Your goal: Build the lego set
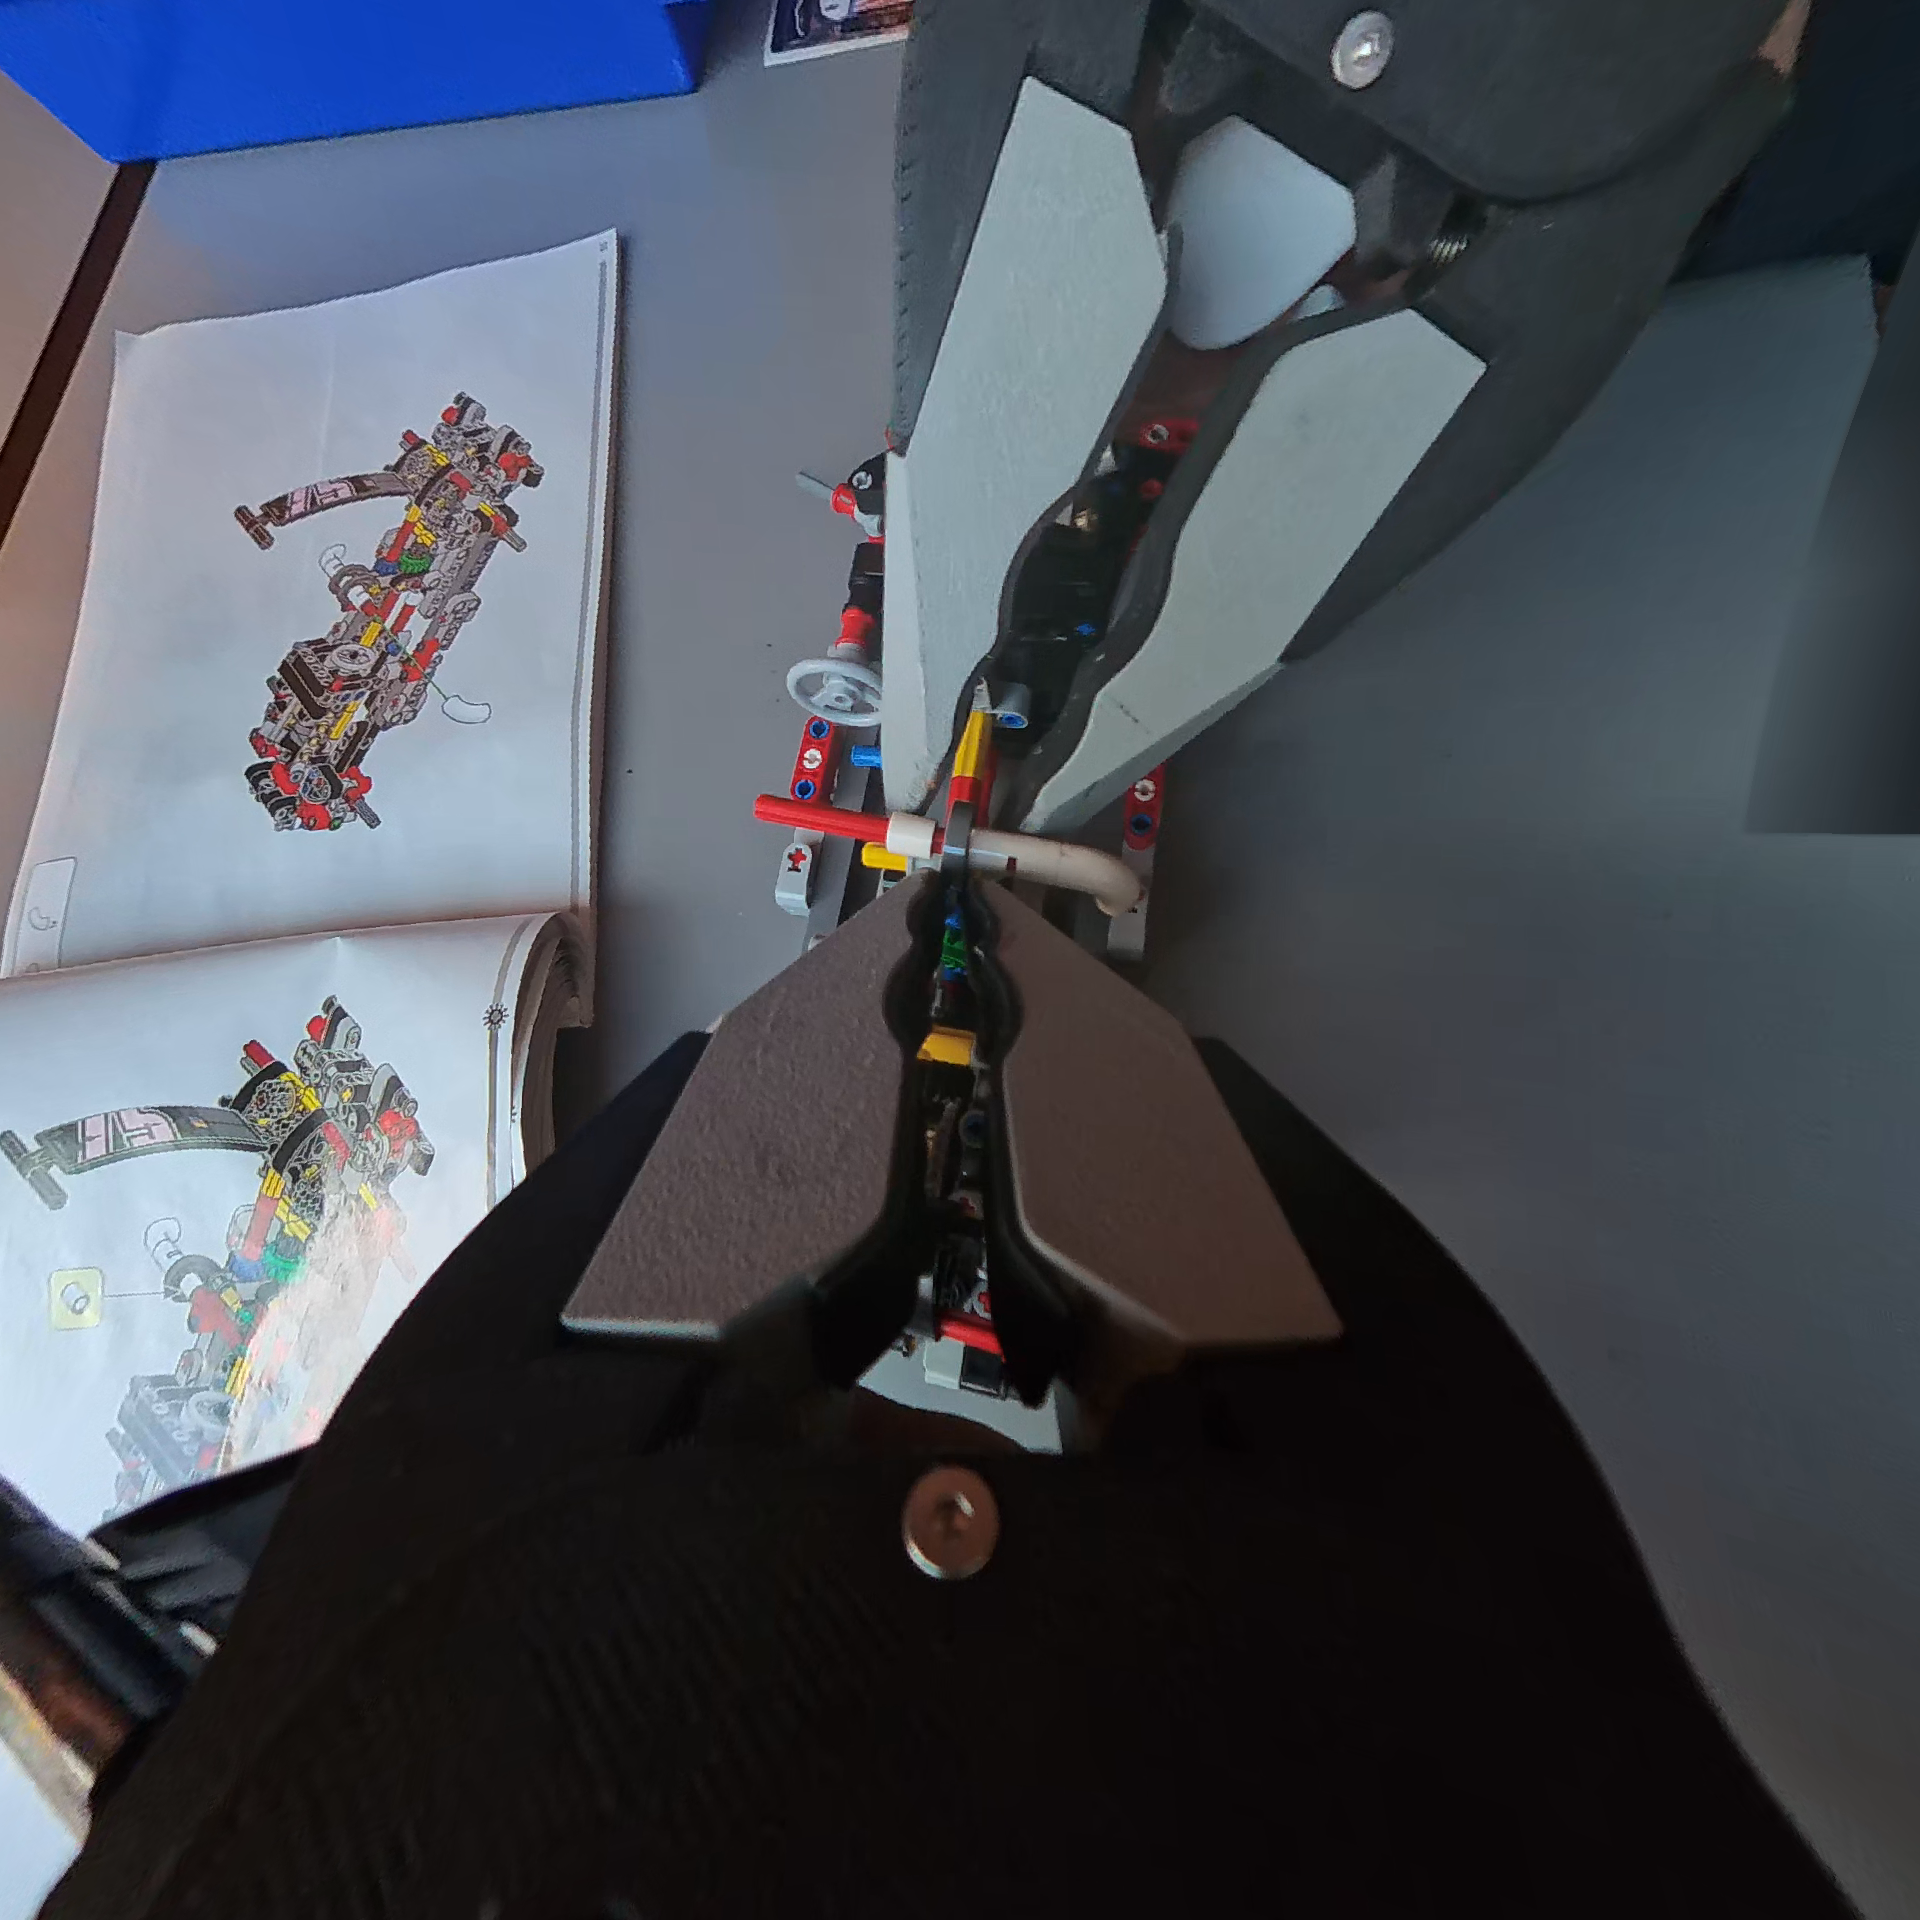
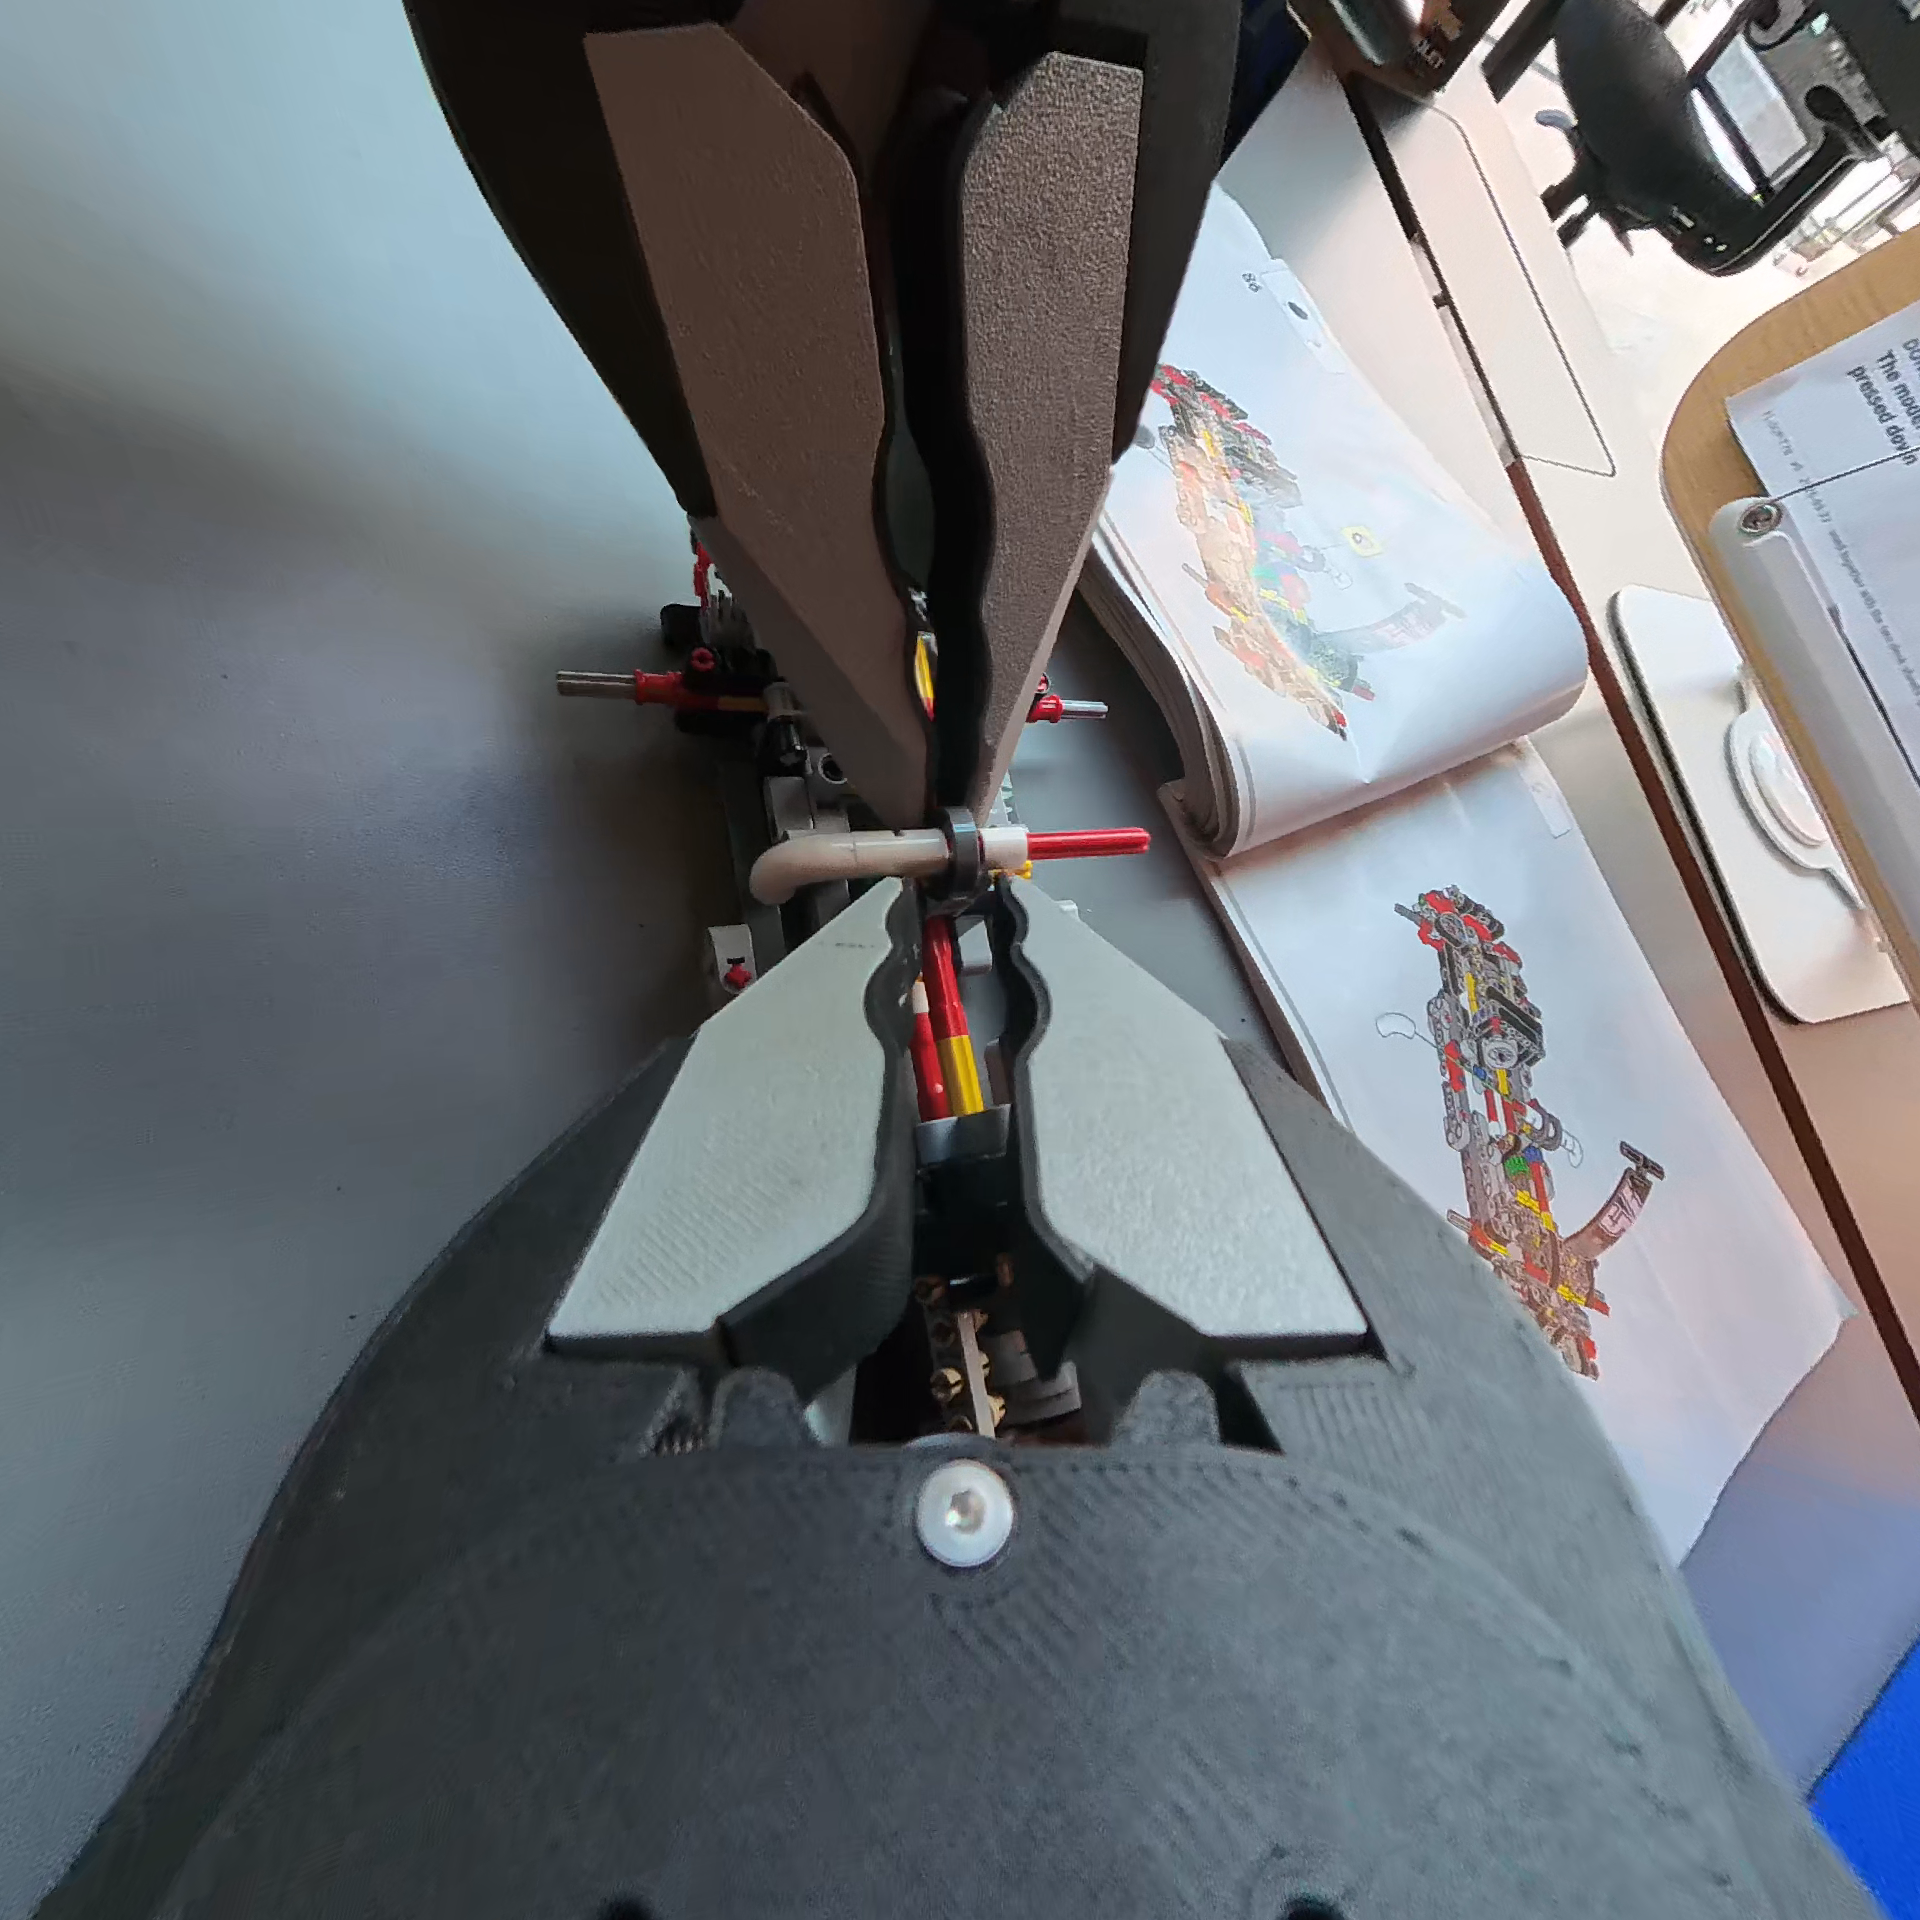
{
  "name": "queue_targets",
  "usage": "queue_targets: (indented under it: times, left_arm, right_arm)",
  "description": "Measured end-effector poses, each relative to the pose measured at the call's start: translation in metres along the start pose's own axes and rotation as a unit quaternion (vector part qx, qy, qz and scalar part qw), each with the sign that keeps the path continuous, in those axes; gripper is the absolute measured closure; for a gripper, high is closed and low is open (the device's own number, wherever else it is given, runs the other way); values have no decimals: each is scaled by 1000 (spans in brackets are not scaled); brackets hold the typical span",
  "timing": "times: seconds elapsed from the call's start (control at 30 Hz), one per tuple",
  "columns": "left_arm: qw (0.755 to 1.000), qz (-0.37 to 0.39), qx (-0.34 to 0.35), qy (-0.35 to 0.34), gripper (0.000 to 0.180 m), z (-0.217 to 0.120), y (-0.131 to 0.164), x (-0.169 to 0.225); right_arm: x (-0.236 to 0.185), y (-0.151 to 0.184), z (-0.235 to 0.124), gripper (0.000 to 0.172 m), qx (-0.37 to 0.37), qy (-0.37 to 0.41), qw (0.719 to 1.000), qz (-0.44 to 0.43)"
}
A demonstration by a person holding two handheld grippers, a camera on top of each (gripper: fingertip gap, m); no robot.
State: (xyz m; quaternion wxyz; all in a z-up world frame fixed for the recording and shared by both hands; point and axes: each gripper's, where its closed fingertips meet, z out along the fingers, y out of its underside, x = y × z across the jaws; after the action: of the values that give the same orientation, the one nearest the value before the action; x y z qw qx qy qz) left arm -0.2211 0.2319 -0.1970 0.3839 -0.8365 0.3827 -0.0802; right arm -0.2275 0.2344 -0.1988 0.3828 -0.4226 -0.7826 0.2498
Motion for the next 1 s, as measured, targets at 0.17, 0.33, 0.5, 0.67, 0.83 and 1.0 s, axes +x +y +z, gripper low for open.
queue_targets:
  times: [0.17,0.33,0.5,0.67,0.83,1.0]
  left_arm:
    - [1000,-3,0,-2,180,0,0,-1]
    - [1000,-5,-3,-5,180,0,1,-1]
    - [1000,-9,-3,-5,180,0,1,-2]
    - [1000,-13,-2,-5,180,0,0,-2]
    - [1000,-15,0,-9,180,-2,3,-8]
    - [1000,-17,0,-9,180,-2,4,-9]
  right_arm:
    - [0,0,1,162,-2,-15,1000,-1]
    - [1,1,2,162,-7,-31,1000,-1]
    - [1,1,2,163,-12,-31,999,-2]
    - [3,3,3,165,-17,-29,999,-1]
    - [4,0,5,163,-7,-40,999,10]
    - [5,6,2,158,17,-60,997,38]
